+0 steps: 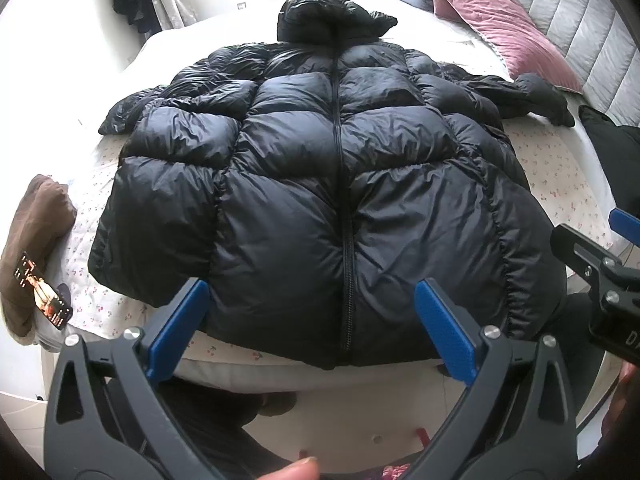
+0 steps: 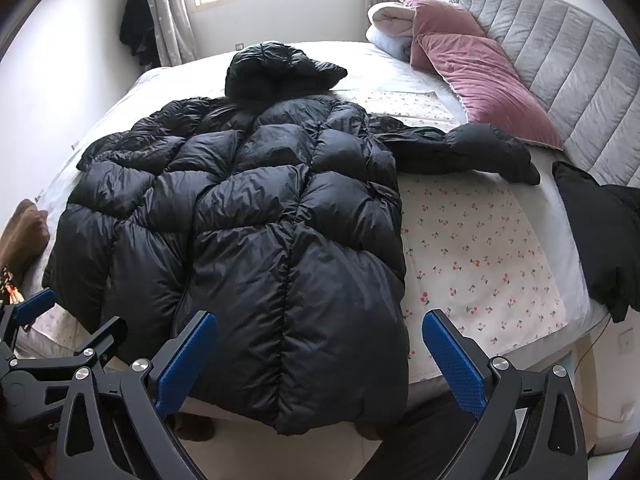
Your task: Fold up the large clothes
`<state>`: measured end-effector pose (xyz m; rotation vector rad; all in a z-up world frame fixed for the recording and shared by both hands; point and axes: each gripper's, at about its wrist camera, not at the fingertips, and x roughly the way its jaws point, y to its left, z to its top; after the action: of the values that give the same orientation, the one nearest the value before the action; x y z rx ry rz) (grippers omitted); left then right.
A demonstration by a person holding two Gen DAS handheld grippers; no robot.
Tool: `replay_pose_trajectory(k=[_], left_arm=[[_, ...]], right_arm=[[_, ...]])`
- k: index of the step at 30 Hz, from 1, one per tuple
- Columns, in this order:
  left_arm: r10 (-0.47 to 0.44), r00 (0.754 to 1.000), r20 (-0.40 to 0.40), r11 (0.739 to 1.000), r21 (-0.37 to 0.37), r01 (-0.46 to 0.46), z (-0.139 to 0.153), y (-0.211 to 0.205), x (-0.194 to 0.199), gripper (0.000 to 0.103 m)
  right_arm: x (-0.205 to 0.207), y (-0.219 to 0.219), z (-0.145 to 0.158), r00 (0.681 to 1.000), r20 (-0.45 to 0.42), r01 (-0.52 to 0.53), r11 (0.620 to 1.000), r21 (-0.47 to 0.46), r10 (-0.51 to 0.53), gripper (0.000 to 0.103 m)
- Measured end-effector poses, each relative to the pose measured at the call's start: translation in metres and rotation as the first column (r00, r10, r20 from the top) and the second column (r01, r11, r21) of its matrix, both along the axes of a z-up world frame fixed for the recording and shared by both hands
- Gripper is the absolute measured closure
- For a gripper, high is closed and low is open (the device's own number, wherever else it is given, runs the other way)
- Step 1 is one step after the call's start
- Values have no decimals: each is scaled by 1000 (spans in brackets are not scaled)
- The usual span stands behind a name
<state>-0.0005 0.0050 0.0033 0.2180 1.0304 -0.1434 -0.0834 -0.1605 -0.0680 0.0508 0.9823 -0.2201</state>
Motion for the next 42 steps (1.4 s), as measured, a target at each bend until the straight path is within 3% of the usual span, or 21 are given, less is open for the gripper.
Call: replay_pose_trajectory(k=[42], left_arm=[[1,1000,2,1000,10,-1,-2,2,1,1]], right_arm=[[3,4,-7,1000,-20,-5,1000,4,5,0]])
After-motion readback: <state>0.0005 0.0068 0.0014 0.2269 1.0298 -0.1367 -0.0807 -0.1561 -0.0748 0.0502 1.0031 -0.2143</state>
